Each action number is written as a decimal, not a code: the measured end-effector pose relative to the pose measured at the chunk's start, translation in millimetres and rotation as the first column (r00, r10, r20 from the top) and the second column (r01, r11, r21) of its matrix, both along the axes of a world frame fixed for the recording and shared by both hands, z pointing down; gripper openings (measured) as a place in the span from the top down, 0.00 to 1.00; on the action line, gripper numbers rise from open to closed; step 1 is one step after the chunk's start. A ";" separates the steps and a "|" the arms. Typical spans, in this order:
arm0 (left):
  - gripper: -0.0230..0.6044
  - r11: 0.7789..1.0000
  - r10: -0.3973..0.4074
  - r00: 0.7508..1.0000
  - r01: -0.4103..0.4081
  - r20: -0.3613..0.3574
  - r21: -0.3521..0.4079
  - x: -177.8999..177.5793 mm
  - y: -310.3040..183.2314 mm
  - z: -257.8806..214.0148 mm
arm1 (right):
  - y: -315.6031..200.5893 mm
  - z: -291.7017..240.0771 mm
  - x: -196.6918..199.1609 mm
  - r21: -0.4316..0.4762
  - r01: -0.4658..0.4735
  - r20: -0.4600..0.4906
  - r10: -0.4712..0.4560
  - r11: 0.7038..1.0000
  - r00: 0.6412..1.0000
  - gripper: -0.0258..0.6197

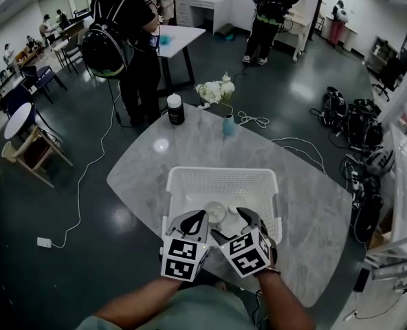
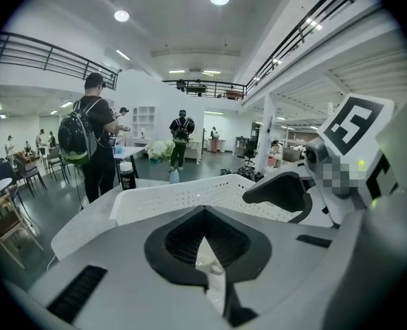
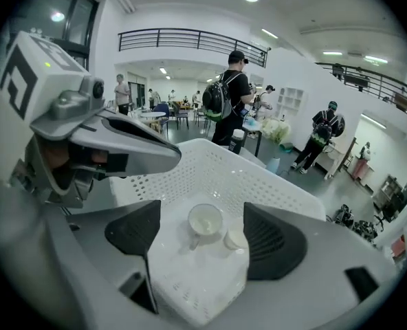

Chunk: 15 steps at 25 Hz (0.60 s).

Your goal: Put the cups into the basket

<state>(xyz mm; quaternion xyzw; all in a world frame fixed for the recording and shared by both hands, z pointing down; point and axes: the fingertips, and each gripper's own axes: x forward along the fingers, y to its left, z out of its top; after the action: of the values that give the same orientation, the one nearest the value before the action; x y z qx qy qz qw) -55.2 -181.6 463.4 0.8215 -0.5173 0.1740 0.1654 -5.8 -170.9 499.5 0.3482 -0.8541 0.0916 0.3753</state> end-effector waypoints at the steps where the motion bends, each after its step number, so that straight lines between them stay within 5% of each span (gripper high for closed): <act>1: 0.97 1.000 -0.002 1.000 0.002 0.001 0.002 1.6 6.5 -0.3 | 7.9 -3.0 2.9 0.004 -0.011 0.019 0.011 1.000 1.000 0.35; 4: 0.96 1.000 -0.013 1.000 0.013 0.004 0.017 6.9 22.9 1.1 | 29.5 -9.2 14.1 0.022 -0.042 0.060 0.040 0.999 0.997 0.39; 7: 0.96 1.000 -0.019 1.000 0.019 0.002 0.019 13.3 38.5 0.4 | 46.4 -11.8 25.6 0.054 -0.069 0.076 0.065 0.996 0.995 0.72; 10: 0.97 1.000 -0.018 1.000 0.018 0.003 0.022 19.3 55.9 1.1 | 63.9 -12.1 33.0 0.063 -0.077 0.089 0.071 0.995 0.993 0.86; 15: 0.96 0.999 -0.022 1.000 0.022 -0.001 0.046 31.1 87.6 3.0 | 95.5 -11.9 45.1 0.075 -0.089 0.120 0.080 0.993 0.990 0.93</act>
<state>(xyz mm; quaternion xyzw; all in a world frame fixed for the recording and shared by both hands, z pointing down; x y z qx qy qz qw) -24.1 -94.0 466.4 0.8194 -0.5299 0.1602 0.1484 39.3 -75.5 487.7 0.3929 -0.8621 0.0933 0.3062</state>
